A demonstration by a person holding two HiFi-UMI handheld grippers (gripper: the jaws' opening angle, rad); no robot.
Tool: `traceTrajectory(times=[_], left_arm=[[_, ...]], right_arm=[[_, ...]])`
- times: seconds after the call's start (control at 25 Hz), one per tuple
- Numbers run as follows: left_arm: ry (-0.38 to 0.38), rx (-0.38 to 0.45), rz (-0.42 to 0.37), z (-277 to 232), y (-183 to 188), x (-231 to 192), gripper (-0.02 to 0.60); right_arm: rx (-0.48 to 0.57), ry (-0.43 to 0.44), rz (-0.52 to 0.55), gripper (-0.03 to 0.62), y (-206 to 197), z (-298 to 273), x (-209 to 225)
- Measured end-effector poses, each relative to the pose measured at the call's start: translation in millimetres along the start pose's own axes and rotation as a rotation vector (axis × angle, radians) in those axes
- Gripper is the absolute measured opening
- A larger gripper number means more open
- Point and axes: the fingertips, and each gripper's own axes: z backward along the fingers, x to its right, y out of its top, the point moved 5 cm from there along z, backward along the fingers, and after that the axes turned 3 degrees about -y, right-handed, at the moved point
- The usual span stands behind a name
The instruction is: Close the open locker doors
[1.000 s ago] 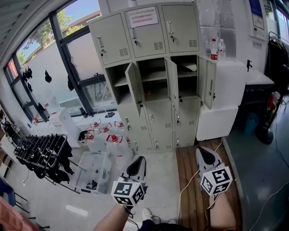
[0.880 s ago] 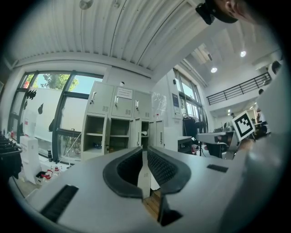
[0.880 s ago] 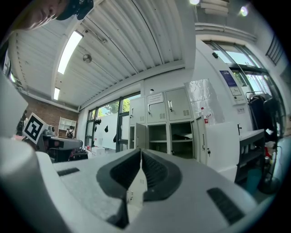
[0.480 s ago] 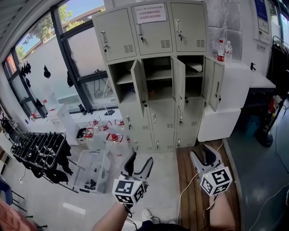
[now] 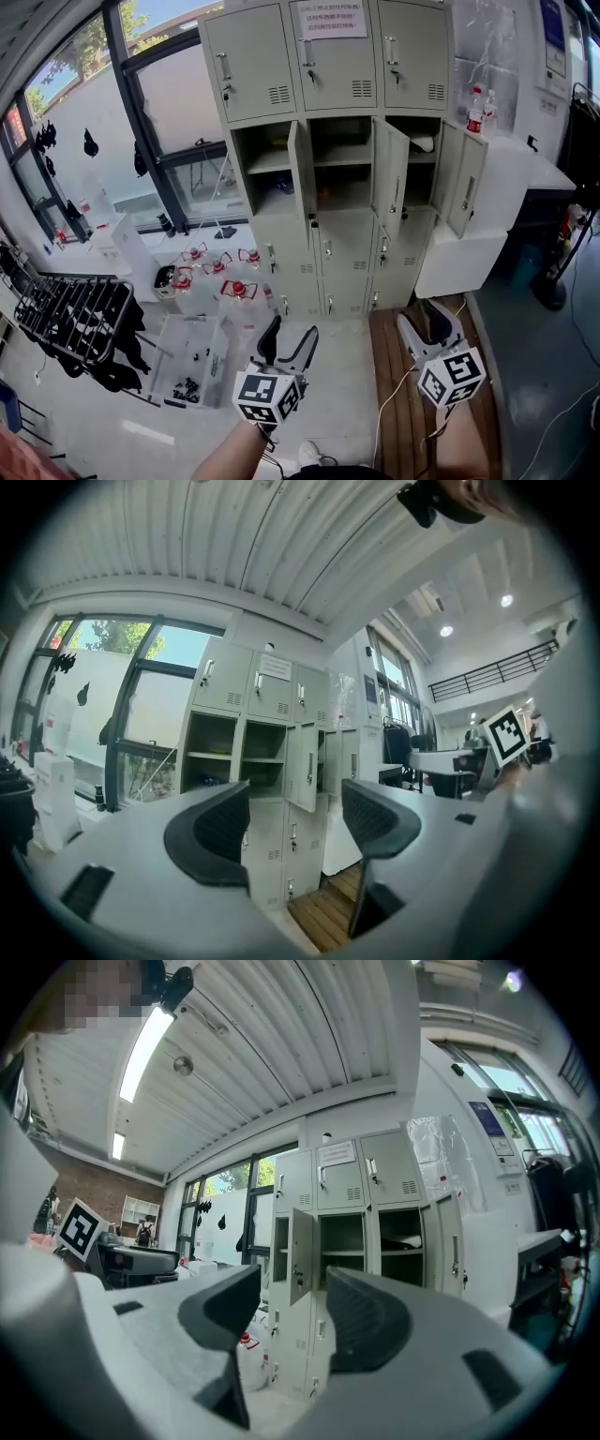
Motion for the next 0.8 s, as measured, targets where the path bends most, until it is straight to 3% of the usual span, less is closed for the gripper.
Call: traceTrajectory(times=[0.52,0.8], left_arm=[[-0.054,-0.001,0.018,-39.9,1.6,-100.5,0.299],[-0.087,-0.012,0.012,-61.7,3.5,-127.5,0.299]], right_arm=[[-0.004,-0.045,0.005,0.204,0.7,-94.6,-40.6],[-0.008,-0.063,-0.002,0.204,0.7,-127.1,-52.4]])
